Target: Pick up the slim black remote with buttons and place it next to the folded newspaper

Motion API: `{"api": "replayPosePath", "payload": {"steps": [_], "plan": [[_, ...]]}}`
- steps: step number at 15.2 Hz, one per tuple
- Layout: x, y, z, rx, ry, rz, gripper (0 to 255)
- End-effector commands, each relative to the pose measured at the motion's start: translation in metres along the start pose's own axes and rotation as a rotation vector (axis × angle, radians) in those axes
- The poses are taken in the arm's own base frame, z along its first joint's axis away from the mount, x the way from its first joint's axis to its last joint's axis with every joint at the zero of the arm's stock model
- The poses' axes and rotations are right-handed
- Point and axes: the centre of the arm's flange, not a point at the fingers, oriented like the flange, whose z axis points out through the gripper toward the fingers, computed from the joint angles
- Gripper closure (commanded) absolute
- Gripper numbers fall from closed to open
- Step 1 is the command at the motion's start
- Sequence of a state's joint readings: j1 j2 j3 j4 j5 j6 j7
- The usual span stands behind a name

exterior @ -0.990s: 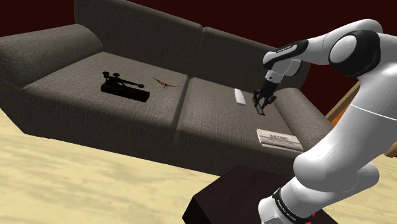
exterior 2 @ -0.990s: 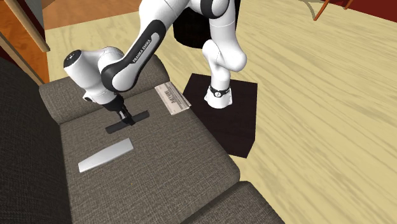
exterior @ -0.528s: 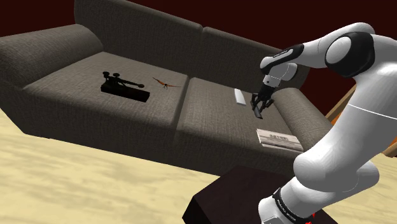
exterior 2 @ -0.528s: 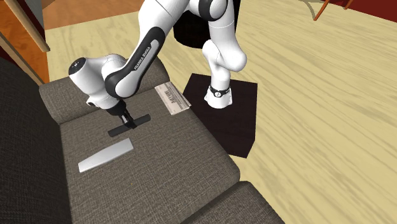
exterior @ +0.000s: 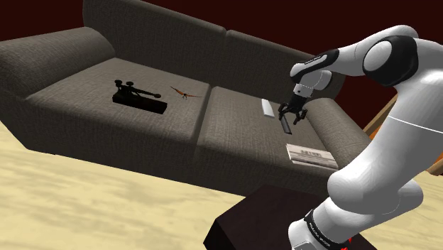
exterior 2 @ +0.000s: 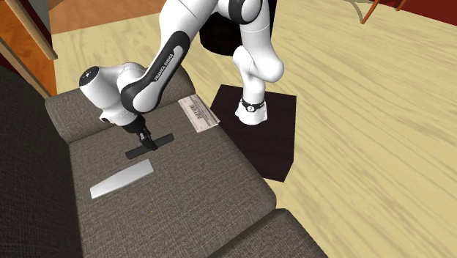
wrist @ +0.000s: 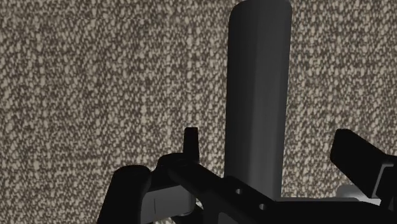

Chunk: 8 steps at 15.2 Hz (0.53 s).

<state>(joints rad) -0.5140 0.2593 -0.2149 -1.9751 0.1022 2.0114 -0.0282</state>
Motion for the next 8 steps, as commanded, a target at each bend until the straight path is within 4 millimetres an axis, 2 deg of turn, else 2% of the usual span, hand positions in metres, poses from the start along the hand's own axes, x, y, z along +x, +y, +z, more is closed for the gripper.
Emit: {"api": "replayPosePath", "payload": {"steps": [1,2,6,8], "plan": [[0.000,0.000,0.000,0.000,0.000,0.000,0],[0.000,0.000,0.000,0.000,0.000,0.000,0],[0.000,0.000,-0.050,0.000,0.000,0.000,0],[0.000,0.000,-0.050,0.000,0.000,0.000,0]]}}
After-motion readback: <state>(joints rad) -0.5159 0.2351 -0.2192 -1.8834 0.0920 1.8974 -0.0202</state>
